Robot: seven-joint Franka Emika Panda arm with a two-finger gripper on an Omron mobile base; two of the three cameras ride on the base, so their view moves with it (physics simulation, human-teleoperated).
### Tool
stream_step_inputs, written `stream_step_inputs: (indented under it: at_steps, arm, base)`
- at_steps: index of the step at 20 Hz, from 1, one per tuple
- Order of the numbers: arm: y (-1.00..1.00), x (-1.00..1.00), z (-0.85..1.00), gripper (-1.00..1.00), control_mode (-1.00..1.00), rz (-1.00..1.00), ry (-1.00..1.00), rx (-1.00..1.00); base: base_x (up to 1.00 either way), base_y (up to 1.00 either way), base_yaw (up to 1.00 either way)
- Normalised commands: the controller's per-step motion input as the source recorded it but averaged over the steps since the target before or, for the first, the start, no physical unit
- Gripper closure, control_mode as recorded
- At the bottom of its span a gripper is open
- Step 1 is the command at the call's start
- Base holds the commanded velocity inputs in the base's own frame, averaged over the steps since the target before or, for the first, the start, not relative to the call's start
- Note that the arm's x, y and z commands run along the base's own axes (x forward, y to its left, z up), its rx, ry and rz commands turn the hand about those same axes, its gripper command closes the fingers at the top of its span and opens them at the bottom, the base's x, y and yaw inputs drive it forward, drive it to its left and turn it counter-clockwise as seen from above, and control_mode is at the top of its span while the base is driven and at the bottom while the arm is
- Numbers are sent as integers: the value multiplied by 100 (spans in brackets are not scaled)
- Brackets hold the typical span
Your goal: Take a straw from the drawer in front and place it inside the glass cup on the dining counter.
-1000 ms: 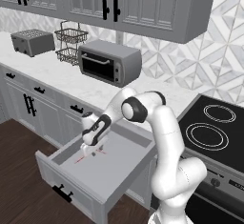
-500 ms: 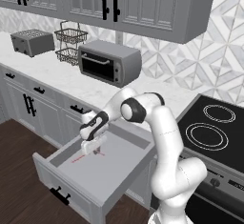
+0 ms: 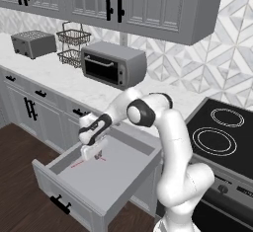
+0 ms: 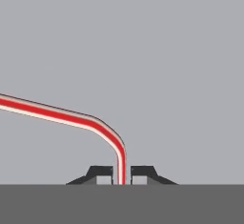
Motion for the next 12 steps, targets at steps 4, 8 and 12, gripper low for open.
stream_step_inputs:
  at_steps: [4, 8, 12]
  arm:
    - [-7, -86, 100, 100, -100, 0, -40, 1]
    - [-17, -62, 100, 100, -100, 0, -41, 4]
    - [-18, -48, 100, 100, -100, 0, -39, 5]
  base:
    - [0, 0, 0]
    - [0, 0, 0]
    - [0, 0, 0]
